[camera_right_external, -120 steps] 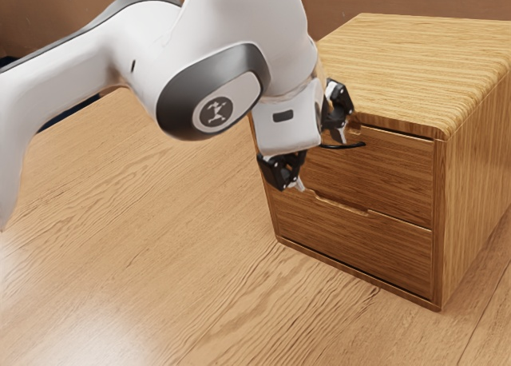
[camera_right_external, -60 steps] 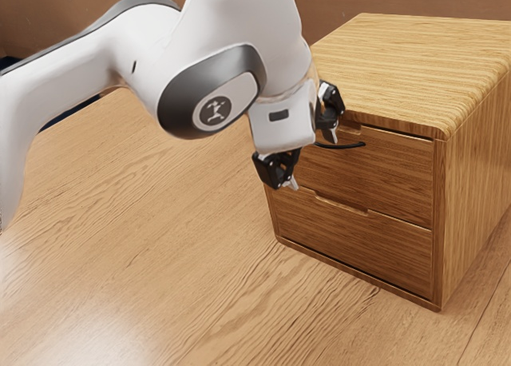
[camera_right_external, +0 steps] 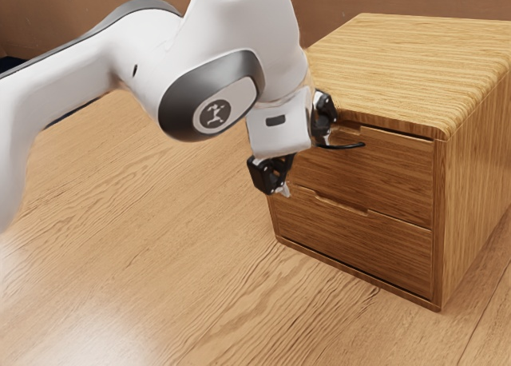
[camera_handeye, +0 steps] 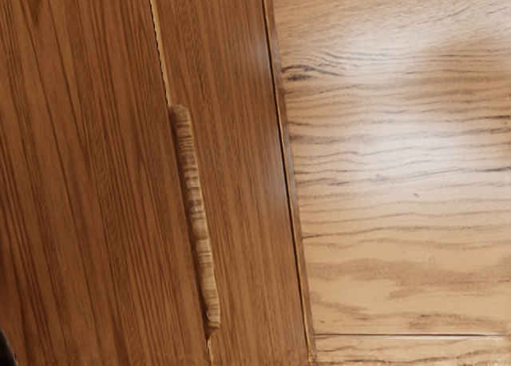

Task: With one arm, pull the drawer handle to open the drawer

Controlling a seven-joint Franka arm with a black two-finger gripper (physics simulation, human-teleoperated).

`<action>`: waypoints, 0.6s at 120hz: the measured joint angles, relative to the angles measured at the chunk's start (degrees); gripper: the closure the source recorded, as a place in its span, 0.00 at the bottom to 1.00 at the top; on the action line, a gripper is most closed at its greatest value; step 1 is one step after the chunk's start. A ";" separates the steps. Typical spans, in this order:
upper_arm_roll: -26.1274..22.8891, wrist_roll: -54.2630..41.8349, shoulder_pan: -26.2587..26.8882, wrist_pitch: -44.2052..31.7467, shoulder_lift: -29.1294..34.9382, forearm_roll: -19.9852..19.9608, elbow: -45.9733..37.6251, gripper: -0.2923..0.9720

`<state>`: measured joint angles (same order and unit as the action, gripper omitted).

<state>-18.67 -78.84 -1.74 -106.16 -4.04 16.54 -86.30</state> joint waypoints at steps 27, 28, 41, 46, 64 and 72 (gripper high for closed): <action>1.93 0.28 1.98 2.13 7.61 -0.62 -7.73 0.27; 2.06 0.30 2.13 2.20 8.23 -0.69 -8.41 0.26; 3.00 0.47 2.99 2.90 18.20 -1.75 -18.95 0.22; 3.92 0.52 2.53 3.51 22.71 -2.07 -22.02 0.30; 3.25 9.13 -0.37 20.40 26.33 -6.34 6.46 0.28; 13.26 16.85 0.44 25.46 21.99 -11.09 7.25 0.27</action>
<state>-5.41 -61.99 -1.30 -80.70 17.95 5.45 -79.06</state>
